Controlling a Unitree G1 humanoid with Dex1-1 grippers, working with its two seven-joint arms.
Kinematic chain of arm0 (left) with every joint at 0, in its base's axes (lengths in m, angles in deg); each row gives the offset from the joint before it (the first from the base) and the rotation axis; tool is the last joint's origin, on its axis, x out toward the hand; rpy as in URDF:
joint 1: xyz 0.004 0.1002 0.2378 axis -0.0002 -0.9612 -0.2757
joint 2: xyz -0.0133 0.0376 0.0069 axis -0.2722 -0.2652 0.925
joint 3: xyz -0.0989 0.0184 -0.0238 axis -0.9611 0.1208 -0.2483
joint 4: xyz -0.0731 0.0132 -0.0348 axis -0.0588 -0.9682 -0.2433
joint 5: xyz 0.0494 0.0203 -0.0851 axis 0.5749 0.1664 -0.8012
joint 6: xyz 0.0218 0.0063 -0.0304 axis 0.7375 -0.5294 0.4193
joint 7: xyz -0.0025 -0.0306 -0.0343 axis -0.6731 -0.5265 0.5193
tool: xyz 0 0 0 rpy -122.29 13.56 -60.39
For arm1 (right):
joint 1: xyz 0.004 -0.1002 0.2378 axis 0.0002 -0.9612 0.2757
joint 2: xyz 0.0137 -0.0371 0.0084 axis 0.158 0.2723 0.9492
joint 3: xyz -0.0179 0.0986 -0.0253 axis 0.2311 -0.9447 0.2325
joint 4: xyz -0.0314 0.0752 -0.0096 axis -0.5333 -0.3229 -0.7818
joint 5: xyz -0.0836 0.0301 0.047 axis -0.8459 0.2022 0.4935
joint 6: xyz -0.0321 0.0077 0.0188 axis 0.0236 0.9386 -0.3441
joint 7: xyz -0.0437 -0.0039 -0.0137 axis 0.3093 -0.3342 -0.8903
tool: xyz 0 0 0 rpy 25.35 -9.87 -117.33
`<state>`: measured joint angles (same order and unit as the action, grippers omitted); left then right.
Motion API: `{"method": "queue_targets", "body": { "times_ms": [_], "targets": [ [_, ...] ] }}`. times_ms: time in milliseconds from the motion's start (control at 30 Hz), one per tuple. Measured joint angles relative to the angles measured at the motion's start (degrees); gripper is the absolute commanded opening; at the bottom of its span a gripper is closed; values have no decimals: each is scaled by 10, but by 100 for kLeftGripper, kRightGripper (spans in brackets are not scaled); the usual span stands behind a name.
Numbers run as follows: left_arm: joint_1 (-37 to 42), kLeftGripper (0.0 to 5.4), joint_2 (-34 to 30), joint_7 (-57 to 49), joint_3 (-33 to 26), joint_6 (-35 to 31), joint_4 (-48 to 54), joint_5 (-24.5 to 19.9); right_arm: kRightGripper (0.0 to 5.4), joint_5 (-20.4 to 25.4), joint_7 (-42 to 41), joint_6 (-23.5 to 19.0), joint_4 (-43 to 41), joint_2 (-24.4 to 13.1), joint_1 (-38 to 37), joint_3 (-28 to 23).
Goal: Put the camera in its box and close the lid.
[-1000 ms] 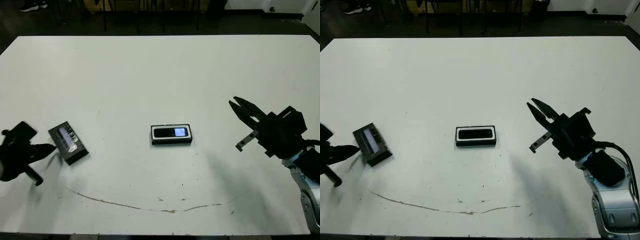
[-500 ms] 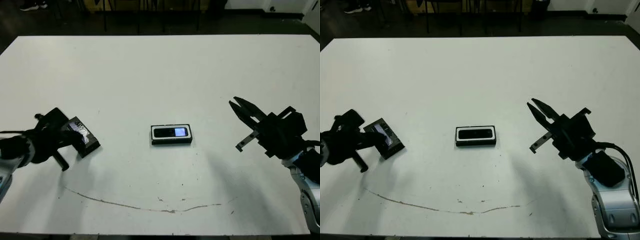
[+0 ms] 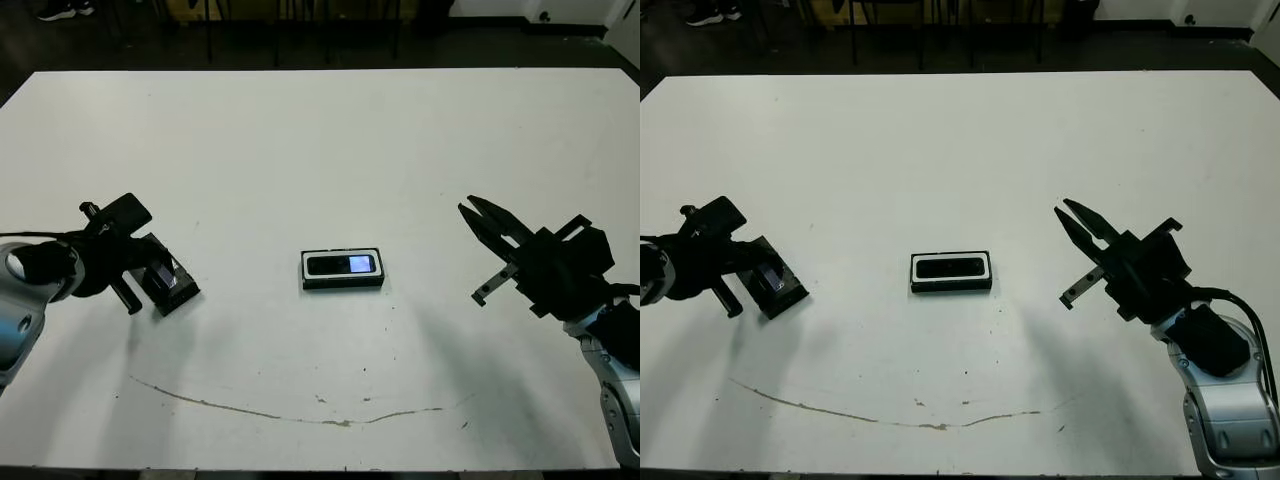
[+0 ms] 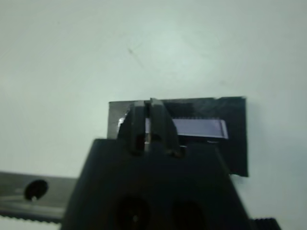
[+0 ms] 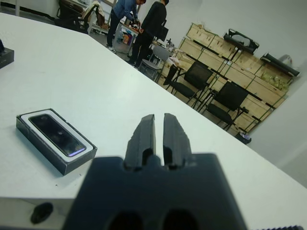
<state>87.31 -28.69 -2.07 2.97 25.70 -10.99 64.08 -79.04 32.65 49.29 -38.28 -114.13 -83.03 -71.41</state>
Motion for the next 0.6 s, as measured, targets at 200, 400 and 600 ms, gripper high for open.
{"method": "queue_targets", "body": {
  "times_ms": [200, 400, 600],
  "targets": [
    [-43, 0, 16, 2, -143, 6, 91, -102, 2, 0, -1, 7, 9, 0, 0, 2],
    [-81, 0, 24, -8, -314, -36, 200, -220, 2, -1, 0, 5, 9, -1, 0, 4],
    [-160, 0, -15, -12, -364, -45, 194, -197, 2, -1, 0, 4, 8, -1, 0, 5]
  ]
}}
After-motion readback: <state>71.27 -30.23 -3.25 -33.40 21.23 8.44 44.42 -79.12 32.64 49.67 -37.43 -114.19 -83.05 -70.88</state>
